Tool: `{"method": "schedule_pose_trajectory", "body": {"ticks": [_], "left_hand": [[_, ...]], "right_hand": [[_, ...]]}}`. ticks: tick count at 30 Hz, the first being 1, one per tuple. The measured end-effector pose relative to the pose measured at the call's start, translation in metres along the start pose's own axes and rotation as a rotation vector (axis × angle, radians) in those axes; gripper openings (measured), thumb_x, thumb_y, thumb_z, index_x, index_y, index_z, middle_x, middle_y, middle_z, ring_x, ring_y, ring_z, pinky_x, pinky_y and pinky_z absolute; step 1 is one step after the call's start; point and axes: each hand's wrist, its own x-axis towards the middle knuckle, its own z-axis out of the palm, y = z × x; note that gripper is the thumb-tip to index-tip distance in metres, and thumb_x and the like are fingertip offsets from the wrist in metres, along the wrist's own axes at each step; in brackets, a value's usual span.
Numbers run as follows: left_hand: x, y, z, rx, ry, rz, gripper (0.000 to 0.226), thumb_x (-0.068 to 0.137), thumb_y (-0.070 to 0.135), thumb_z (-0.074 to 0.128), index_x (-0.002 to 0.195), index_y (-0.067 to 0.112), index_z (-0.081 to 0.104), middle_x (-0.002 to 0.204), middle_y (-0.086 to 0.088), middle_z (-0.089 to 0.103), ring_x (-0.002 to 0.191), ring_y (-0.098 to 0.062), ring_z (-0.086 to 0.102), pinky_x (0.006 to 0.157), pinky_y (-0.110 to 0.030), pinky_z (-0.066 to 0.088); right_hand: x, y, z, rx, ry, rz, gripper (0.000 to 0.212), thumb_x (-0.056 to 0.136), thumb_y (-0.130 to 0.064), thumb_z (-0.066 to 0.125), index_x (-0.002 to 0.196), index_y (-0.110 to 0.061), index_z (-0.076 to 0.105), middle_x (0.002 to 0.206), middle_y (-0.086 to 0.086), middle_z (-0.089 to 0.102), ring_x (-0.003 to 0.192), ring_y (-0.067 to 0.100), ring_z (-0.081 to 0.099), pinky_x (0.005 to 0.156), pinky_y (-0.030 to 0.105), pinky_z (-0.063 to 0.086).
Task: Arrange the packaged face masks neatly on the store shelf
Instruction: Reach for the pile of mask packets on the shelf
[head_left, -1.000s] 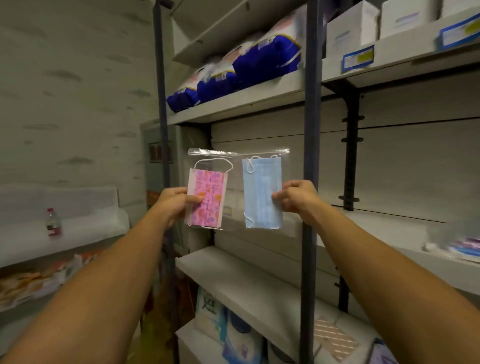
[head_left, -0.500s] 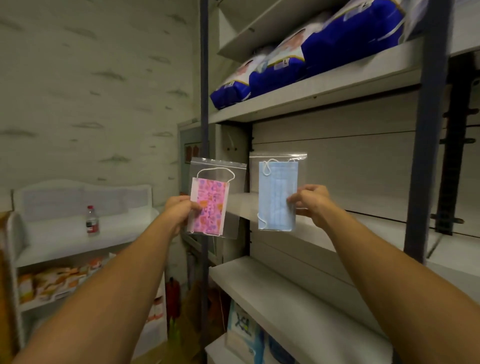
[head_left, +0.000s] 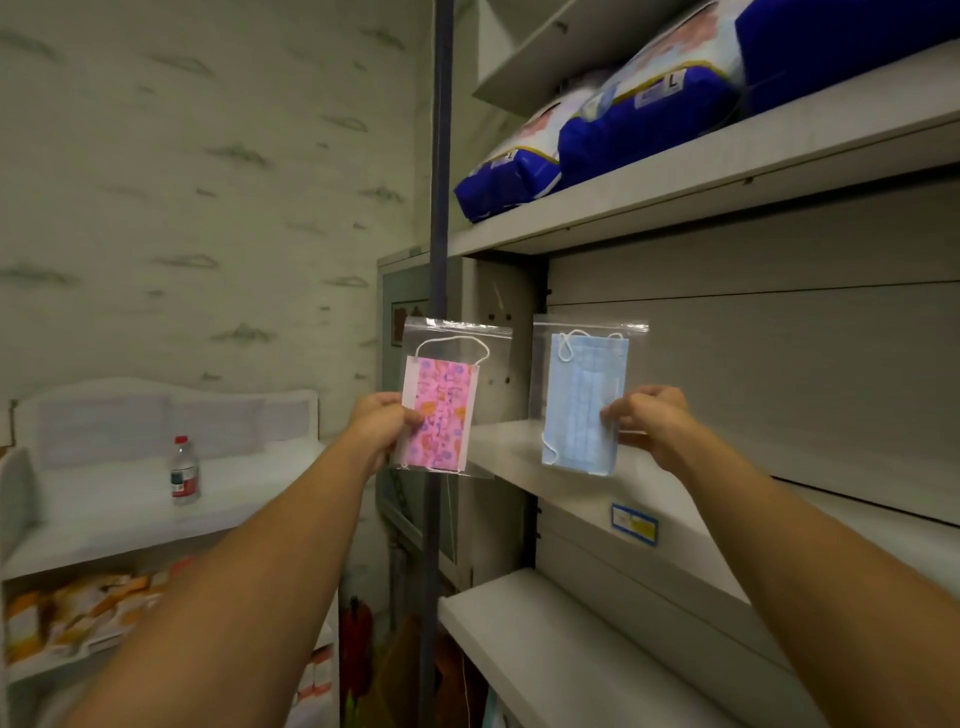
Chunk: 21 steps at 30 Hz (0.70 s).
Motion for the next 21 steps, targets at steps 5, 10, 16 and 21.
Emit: {"method": "schedule_pose_trajectory", "body": {"ticks": [5, 10, 16, 21], "left_hand": [[0.051, -0.016, 0.001, -0.007, -0.014, 0.010, 0.010, 0.091, -0.001, 0.066, 0.098, 0.007, 0.067, 0.102, -0.010, 0.072, 0.087, -0.023, 0.071, 0.057, -0.029, 0.058], [0.113, -0.034, 0.000, -0.011, -0.064, 0.017, 0.016, 0.092, 0.001, 0.066, 0.107, 0.006, 0.068, 0.104, -0.010, 0.073, 0.089, -0.024, 0.072, 0.056, -0.030, 0.060], [0.190, -0.050, 0.004, -0.028, -0.183, 0.018, 0.015, 0.092, 0.001, 0.066, 0.101, 0.012, 0.069, 0.104, -0.009, 0.073, 0.091, -0.024, 0.072, 0.069, -0.037, 0.062], [0.248, -0.051, 0.024, -0.075, -0.305, 0.038, 0.019, 0.090, 0.000, 0.068, 0.108, 0.007, 0.069, 0.099, -0.010, 0.074, 0.088, -0.025, 0.073, 0.067, -0.036, 0.061]], "right_hand": [[0.042, 0.014, 0.033, -0.009, 0.008, 0.000, 0.032, 0.078, 0.010, 0.073, 0.094, -0.009, 0.053, 0.101, 0.011, 0.061, 0.095, 0.032, 0.066, 0.088, 0.049, 0.059], [0.080, 0.031, 0.061, -0.025, 0.045, 0.009, 0.033, 0.078, 0.009, 0.074, 0.100, -0.007, 0.056, 0.107, 0.013, 0.062, 0.098, 0.033, 0.067, 0.087, 0.049, 0.059], [0.119, 0.043, 0.091, -0.036, 0.140, 0.023, 0.040, 0.076, 0.011, 0.075, 0.110, -0.002, 0.058, 0.111, 0.015, 0.063, 0.096, 0.033, 0.067, 0.070, 0.039, 0.059], [0.150, 0.046, 0.109, -0.031, 0.265, 0.002, 0.046, 0.073, 0.008, 0.079, 0.114, 0.001, 0.060, 0.113, 0.016, 0.064, 0.096, 0.033, 0.067, 0.069, 0.039, 0.060]]}}
